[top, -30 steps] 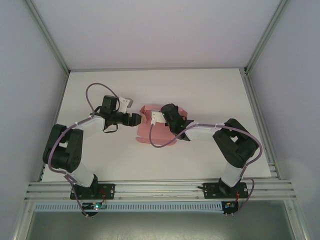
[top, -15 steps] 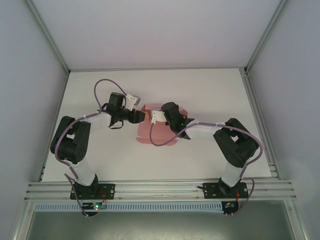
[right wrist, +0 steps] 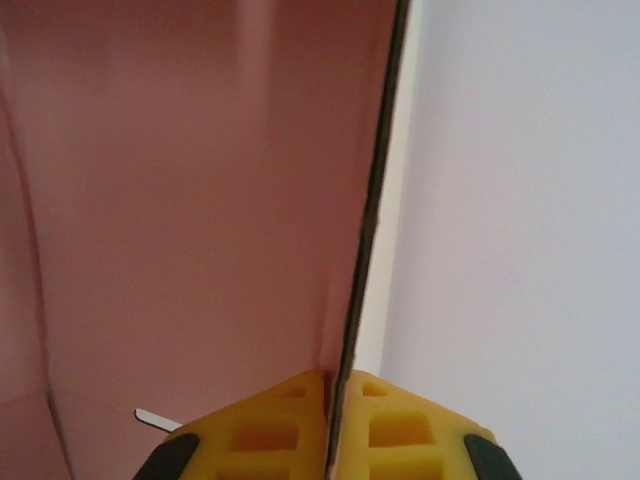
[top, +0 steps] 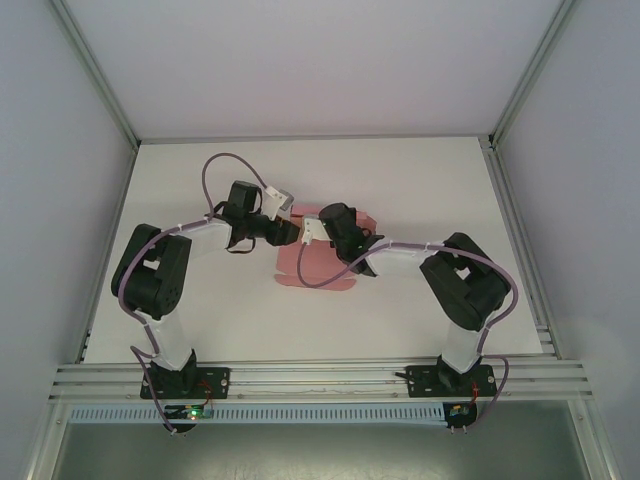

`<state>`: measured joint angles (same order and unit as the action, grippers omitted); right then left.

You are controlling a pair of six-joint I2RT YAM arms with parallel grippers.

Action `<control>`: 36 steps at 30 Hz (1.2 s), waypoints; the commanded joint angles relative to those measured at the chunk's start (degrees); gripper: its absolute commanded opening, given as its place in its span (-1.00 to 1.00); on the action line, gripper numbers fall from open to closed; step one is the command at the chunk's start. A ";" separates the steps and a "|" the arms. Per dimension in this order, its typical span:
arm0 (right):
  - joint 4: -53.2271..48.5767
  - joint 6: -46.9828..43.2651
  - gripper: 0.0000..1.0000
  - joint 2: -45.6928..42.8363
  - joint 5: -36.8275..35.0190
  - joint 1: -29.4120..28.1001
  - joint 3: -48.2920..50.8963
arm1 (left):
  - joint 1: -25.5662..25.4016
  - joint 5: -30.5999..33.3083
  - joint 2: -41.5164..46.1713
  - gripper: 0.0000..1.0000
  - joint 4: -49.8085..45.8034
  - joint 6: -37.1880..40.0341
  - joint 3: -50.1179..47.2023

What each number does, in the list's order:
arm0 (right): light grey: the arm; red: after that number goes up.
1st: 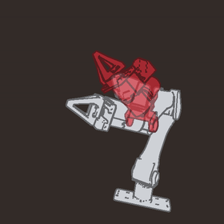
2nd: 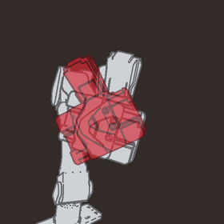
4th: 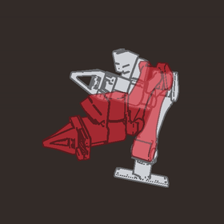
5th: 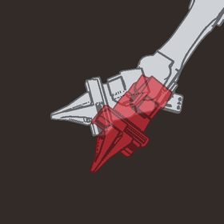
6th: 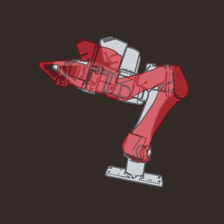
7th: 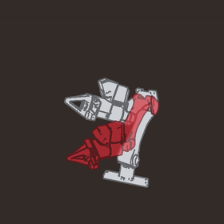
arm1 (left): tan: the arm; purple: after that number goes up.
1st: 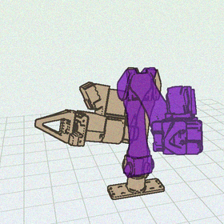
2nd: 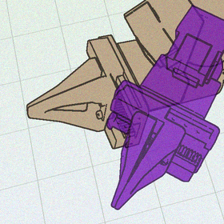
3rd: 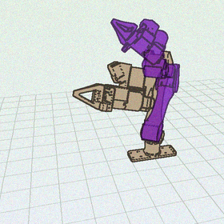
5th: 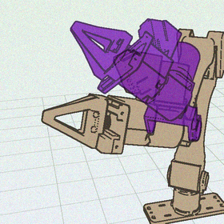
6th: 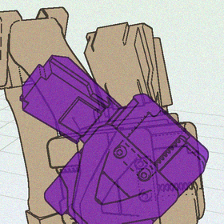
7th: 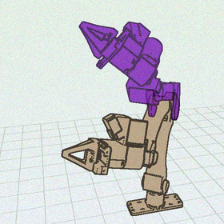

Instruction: Assemble paper box

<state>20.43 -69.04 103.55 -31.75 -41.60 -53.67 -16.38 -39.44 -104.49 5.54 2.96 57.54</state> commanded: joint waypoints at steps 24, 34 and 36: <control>-22.29 8.29 -1.00 -2.25 5.60 -1.72 1.58 | -9.91 52.31 -2.38 -1.00 3.46 -8.89 -1.00; -22.44 12.69 -1.00 -4.52 1.12 -0.78 3.20 | -13.68 72.60 -3.40 -1.00 3.03 -15.91 -5.47; -22.26 13.94 -1.00 -5.39 1.78 -0.49 3.57 | -13.70 70.95 -4.75 -1.00 4.30 -16.53 -5.58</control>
<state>10.13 -57.58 99.18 -31.86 -42.24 -53.87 -33.58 14.50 -104.99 17.17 -10.46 53.74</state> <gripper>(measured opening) 0.051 0.068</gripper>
